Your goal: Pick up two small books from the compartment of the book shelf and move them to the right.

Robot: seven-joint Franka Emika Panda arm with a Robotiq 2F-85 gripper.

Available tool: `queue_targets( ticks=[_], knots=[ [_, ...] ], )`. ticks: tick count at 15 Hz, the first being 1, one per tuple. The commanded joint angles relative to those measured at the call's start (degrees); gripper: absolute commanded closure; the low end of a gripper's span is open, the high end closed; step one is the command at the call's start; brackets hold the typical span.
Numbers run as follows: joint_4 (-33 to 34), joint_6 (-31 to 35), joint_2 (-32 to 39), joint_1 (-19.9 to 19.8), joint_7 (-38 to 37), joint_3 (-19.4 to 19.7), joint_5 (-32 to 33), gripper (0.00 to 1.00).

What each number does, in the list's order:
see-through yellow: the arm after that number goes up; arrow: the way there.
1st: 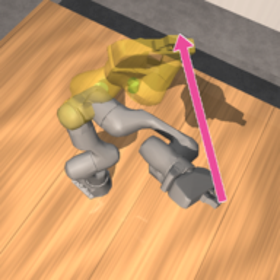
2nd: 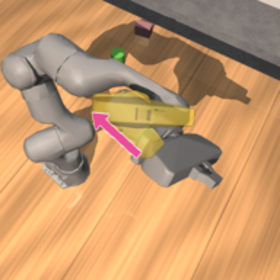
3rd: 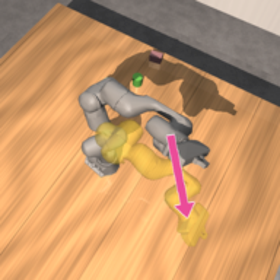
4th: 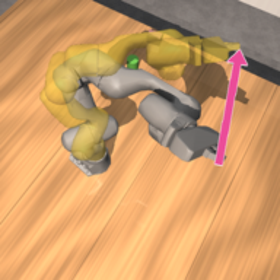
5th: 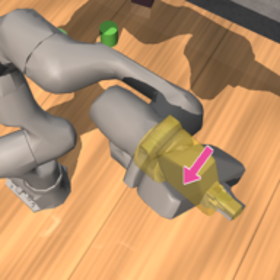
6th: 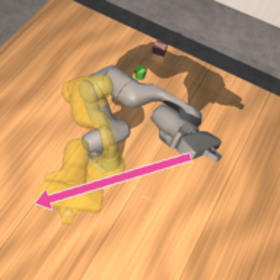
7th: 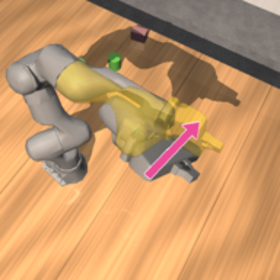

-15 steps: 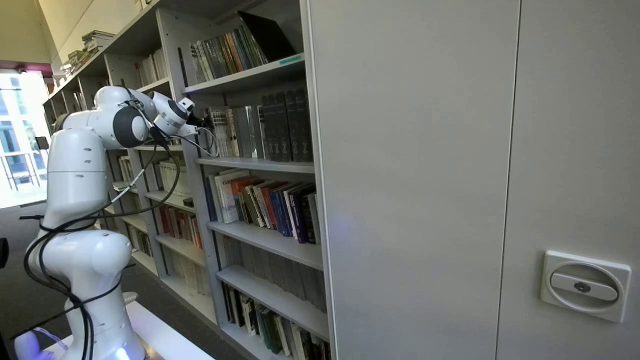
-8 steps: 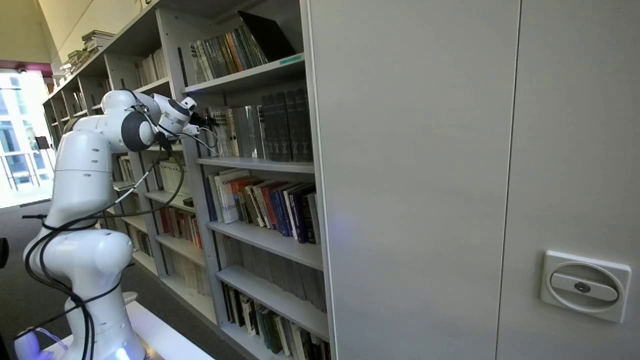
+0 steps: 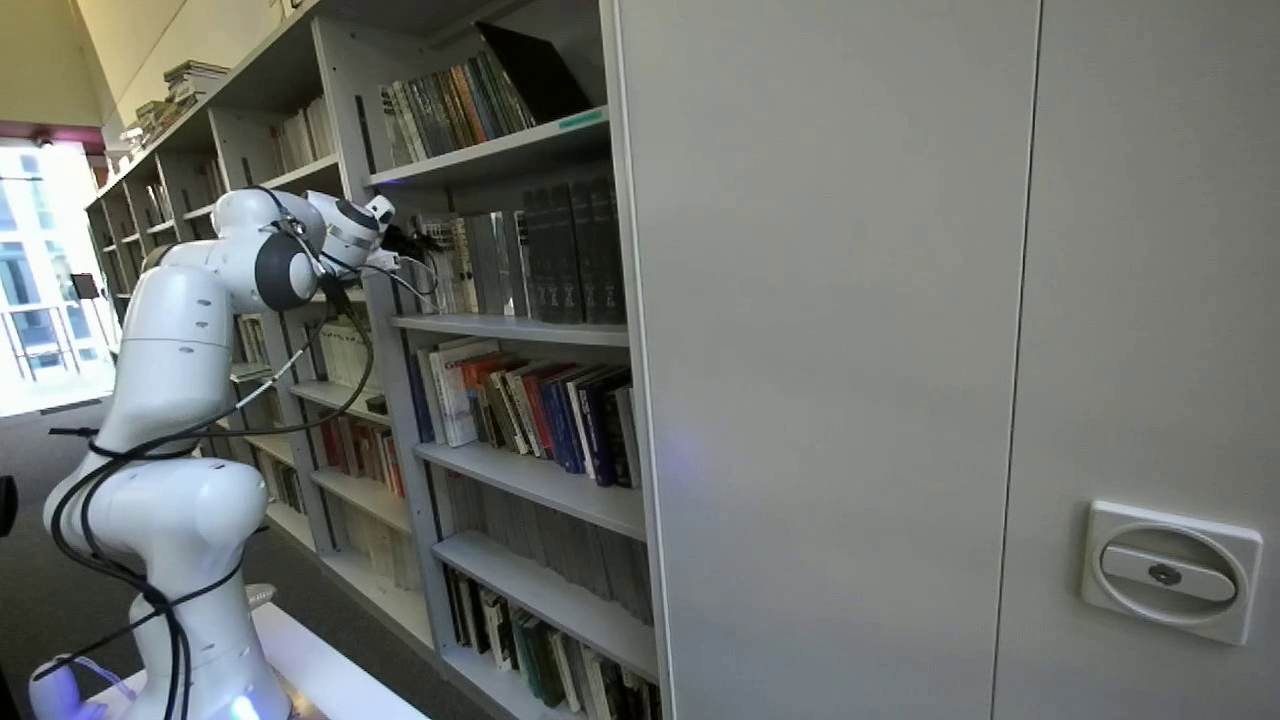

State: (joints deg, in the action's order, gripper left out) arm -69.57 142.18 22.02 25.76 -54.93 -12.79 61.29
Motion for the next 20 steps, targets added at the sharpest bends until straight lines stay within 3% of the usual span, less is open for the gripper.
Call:
queue_targets(
  ticks=[1,11,12,13,20],
  knots=[
    [4.0,-3.2,1.9,1.6,-2.4,1.3,2.9,0.00],
    [5.3,-5.2,2.8,2.0,-3.0,1.6,3.5,0.00],
    [5.3,-5.2,2.8,2.0,-2.9,1.6,3.5,0.25],
    [5.3,-5.3,2.8,2.0,-2.9,1.6,3.5,0.26],
    [5.3,-5.4,2.7,2.5,-2.8,1.8,3.4,0.80]
  ],
)
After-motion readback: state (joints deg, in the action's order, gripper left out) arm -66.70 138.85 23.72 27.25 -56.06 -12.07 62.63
